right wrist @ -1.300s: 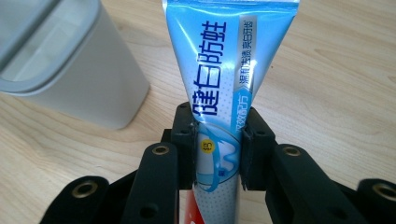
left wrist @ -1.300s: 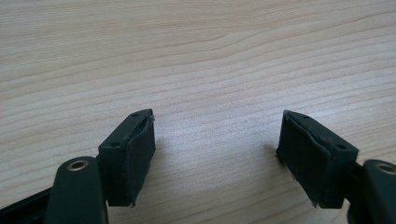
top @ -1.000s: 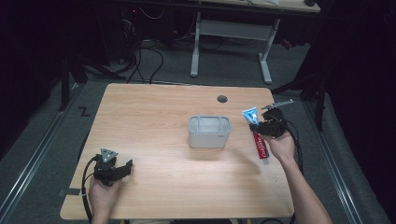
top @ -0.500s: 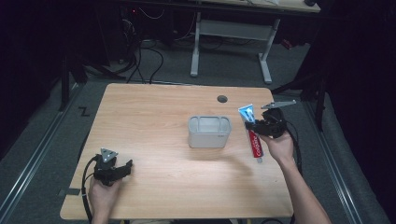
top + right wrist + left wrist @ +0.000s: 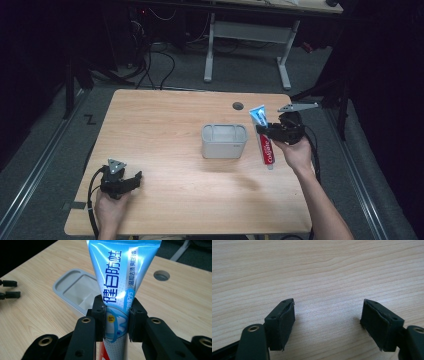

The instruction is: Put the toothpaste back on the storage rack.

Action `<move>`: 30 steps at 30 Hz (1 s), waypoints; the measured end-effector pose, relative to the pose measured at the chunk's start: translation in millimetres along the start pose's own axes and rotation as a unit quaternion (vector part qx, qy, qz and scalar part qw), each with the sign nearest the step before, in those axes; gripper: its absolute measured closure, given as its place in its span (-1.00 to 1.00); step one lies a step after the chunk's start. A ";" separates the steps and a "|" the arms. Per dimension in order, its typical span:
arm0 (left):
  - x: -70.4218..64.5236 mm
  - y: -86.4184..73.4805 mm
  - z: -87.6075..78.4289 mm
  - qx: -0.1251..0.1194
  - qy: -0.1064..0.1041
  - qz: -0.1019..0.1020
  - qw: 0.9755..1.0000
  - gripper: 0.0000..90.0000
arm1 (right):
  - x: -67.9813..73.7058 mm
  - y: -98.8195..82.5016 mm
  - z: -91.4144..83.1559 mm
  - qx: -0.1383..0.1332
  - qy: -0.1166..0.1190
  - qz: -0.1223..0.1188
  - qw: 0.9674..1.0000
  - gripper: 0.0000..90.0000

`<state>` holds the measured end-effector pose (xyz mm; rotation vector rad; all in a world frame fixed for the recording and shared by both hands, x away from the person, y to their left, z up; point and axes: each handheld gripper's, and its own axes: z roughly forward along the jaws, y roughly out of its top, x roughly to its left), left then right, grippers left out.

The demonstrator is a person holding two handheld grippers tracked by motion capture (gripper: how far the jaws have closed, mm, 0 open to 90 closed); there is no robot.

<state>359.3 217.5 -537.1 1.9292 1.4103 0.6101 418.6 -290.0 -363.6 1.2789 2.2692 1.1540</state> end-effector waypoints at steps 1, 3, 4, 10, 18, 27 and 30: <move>-0.1 0.0 0.1 -0.001 0.001 0.000 1.000 -0.39 | 1.8 1.8 -0.7 -0.002 0.001 -0.002 1.000 0.59; -0.1 -0.1 0.1 -0.001 0.000 0.000 1.000 -0.39 | 4.9 5.3 -1.6 -0.007 0.005 -0.006 1.000 0.59; -0.1 0.0 0.1 -0.001 0.001 0.000 1.000 -0.39 | 5.9 7.1 -1.9 -0.010 0.008 -0.007 1.000 0.59; -0.1 -0.1 0.2 -0.001 0.001 0.000 1.000 -0.39 | 11.9 19.1 -3.9 -0.027 0.019 -0.013 0.999 0.60; -0.1 0.0 0.2 -0.001 0.001 0.001 1.000 -0.39 | 22.8 37.6 1.0 -0.050 0.033 -0.025 0.998 0.60; -0.1 0.0 0.2 -0.001 0.001 0.001 1.000 -0.39 | 29.3 52.0 10.8 -0.061 0.046 -0.023 0.997 0.60; -0.1 0.0 0.2 -0.001 0.001 0.001 1.000 -0.39 | 31.2 56.4 14.0 -0.065 0.050 -0.025 0.996 0.61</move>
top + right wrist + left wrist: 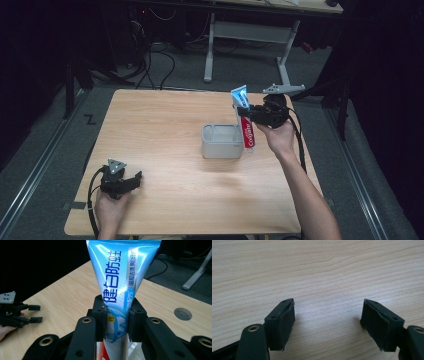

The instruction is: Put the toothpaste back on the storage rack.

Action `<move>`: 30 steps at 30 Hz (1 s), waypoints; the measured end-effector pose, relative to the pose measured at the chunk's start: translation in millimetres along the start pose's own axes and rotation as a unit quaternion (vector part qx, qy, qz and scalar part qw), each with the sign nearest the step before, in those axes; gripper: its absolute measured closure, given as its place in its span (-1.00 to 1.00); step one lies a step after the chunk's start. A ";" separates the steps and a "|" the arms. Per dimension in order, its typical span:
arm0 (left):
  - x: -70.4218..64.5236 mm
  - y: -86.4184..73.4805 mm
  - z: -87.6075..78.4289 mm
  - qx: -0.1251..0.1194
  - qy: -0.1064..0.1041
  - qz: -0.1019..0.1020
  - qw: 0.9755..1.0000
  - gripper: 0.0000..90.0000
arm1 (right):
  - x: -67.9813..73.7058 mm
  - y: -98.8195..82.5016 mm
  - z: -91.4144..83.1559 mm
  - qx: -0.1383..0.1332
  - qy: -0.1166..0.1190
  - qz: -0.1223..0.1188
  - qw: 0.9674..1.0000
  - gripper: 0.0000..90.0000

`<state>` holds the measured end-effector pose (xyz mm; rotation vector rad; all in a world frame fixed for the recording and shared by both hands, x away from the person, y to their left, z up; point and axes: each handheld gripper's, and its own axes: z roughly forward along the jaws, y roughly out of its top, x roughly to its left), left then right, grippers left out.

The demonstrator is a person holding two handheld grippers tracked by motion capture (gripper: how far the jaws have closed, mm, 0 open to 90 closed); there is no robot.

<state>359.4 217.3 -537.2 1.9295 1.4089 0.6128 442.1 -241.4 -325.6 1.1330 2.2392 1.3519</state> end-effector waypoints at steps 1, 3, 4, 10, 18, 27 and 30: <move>0.0 0.0 0.0 0.000 0.000 0.000 1.000 -0.39 | 0.5 1.4 1.1 -0.002 0.002 0.001 1.000 0.61; 0.0 0.0 0.0 0.000 0.000 0.000 1.000 -0.39 | 1.4 4.8 3.2 -0.005 0.004 0.000 1.000 0.61; -0.1 0.0 0.1 -0.001 0.001 0.000 1.000 -0.39 | 2.0 6.7 4.2 -0.005 0.003 -0.001 1.000 0.61; -0.1 0.0 0.1 -0.001 0.001 0.000 1.000 -0.39 | 4.5 15.0 14.3 -0.014 0.010 -0.001 1.000 0.61; 0.0 0.0 0.1 0.000 0.000 0.000 1.000 -0.39 | 7.3 24.1 31.5 -0.017 0.003 -0.004 1.000 0.61; -0.2 -0.1 -0.1 0.001 -0.001 0.002 1.000 -0.39 | 5.9 27.0 47.8 -0.016 -0.008 -0.008 1.000 0.60; -0.4 -0.2 -0.1 0.000 -0.001 0.003 1.000 -0.39 | 4.9 25.8 55.3 -0.018 -0.008 -0.006 1.000 0.60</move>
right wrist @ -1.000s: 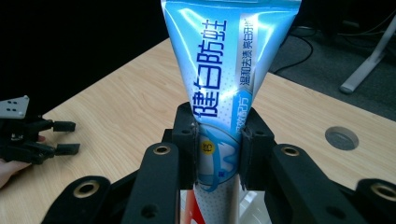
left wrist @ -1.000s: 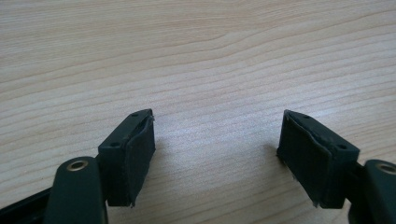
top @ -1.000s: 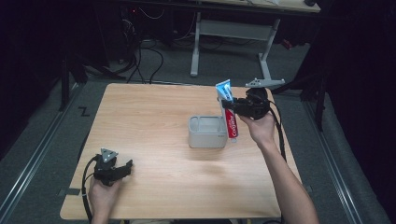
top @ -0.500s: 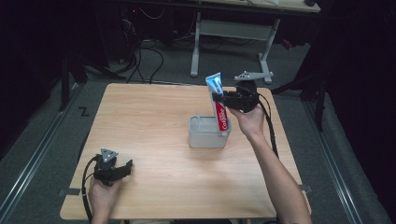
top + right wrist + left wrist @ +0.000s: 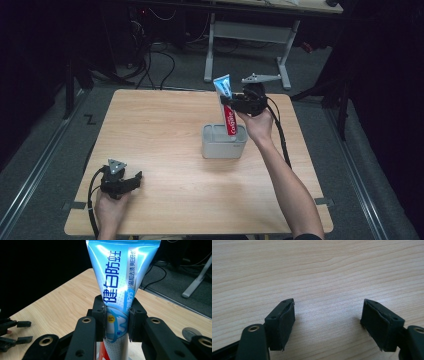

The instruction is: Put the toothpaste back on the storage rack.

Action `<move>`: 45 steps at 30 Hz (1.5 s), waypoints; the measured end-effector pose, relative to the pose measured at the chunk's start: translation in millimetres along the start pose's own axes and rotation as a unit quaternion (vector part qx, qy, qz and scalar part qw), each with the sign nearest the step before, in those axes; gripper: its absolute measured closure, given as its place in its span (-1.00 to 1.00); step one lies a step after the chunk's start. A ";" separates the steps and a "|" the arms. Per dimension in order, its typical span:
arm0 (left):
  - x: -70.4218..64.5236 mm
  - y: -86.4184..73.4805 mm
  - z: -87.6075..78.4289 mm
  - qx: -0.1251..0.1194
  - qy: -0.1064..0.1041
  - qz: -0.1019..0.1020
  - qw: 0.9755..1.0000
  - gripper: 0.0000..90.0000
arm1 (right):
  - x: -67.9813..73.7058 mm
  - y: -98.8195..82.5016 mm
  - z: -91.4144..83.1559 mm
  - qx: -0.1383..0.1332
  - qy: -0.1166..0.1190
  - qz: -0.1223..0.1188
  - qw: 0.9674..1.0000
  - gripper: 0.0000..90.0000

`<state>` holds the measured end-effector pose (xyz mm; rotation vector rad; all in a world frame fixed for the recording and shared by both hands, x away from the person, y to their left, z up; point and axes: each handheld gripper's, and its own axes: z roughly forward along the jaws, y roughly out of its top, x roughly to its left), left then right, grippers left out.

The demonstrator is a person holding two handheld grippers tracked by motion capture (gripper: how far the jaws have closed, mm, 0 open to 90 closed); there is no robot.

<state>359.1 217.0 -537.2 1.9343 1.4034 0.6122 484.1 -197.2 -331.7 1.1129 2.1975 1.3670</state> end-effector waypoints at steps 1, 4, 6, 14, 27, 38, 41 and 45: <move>0.1 0.1 -0.1 0.001 0.000 0.000 1.000 -0.39 | 0.1 -0.6 2.6 0.000 0.001 0.002 1.000 0.60; 0.0 0.0 0.0 0.000 0.000 0.000 1.000 -0.39 | 0.2 -2.6 9.8 0.006 -0.001 -0.001 1.000 0.60; 0.1 0.0 -0.1 0.001 0.000 0.000 1.000 -0.39 | 0.5 -4.5 14.0 0.013 -0.005 -0.003 1.000 0.60; 0.0 0.0 -0.1 0.000 0.000 0.000 1.000 -0.39 | -3.6 -13.3 23.0 0.026 -0.011 -0.004 1.000 0.59; 0.0 0.0 -0.1 0.000 0.000 0.001 1.000 -0.39 | -4.5 -23.0 31.8 0.039 -0.014 -0.006 0.999 0.59; -0.1 0.0 0.0 0.000 0.000 0.000 1.000 -0.39 | -6.3 -29.9 34.8 0.050 -0.019 -0.004 0.999 0.58; 0.0 0.0 0.0 0.000 0.000 0.001 1.000 -0.39 | -5.4 -31.9 36.6 0.054 -0.023 -0.010 0.998 0.58; -0.1 0.0 0.0 0.000 0.000 0.000 1.000 -0.39 | -4.3 -34.9 38.8 0.062 -0.024 -0.012 0.998 0.58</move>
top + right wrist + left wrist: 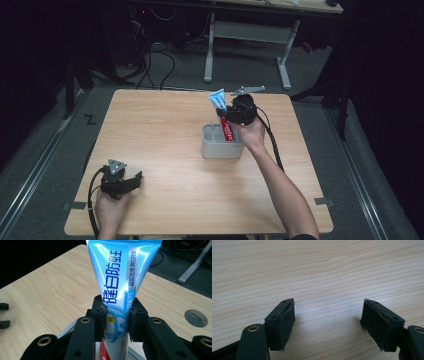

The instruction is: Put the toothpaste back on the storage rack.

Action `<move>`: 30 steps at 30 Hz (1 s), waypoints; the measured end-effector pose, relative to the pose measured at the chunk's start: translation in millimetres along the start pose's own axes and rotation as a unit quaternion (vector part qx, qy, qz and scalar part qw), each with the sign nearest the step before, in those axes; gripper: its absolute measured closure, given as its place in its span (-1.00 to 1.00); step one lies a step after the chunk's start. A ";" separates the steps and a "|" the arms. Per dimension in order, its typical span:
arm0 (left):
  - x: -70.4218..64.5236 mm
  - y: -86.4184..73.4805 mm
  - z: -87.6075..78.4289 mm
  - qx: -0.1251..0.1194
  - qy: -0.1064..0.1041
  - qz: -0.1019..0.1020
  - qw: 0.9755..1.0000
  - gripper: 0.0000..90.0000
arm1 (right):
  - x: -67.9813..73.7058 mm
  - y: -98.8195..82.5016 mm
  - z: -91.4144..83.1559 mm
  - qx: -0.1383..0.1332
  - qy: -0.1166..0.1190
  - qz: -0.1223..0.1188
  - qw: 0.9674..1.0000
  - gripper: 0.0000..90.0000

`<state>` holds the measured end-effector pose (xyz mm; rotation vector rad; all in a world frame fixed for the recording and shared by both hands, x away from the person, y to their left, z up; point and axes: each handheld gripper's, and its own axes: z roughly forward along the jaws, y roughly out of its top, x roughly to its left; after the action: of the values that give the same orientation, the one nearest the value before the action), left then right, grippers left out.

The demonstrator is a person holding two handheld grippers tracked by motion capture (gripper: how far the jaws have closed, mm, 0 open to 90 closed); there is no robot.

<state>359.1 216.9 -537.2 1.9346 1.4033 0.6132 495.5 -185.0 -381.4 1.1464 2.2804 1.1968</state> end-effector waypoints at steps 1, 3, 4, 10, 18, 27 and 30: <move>0.0 0.0 0.0 0.000 0.000 0.000 1.000 -0.39 | 0.2 -0.6 0.7 0.001 0.001 0.001 1.000 0.58; 0.0 0.0 0.0 0.000 0.000 0.000 1.000 -0.39 | 0.2 -1.4 1.2 0.004 0.001 0.000 1.000 0.57; 0.0 0.0 0.0 0.000 0.000 0.000 1.000 -0.39 | 0.1 -1.7 1.4 0.004 0.001 -0.001 1.000 0.57; 0.0 0.0 0.0 0.000 0.000 0.000 1.000 -0.39 | -0.5 -4.1 2.3 0.010 -0.001 -0.003 1.000 0.57; 0.0 0.0 0.0 0.000 0.000 0.000 1.000 -0.39 | 0.0 -9.3 4.6 0.016 -0.001 -0.004 1.000 0.57; 0.0 0.0 0.0 0.000 0.000 0.000 1.000 -0.39 | 1.4 -14.5 3.5 0.018 0.000 -0.006 1.000 0.56; 0.0 0.0 0.0 0.000 0.000 0.000 1.000 -0.39 | 1.8 -15.3 2.9 0.018 -0.002 -0.007 1.000 0.56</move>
<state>359.0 216.9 -537.2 1.9344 1.4037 0.6125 488.3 -187.1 -395.1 1.1427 2.3115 1.1517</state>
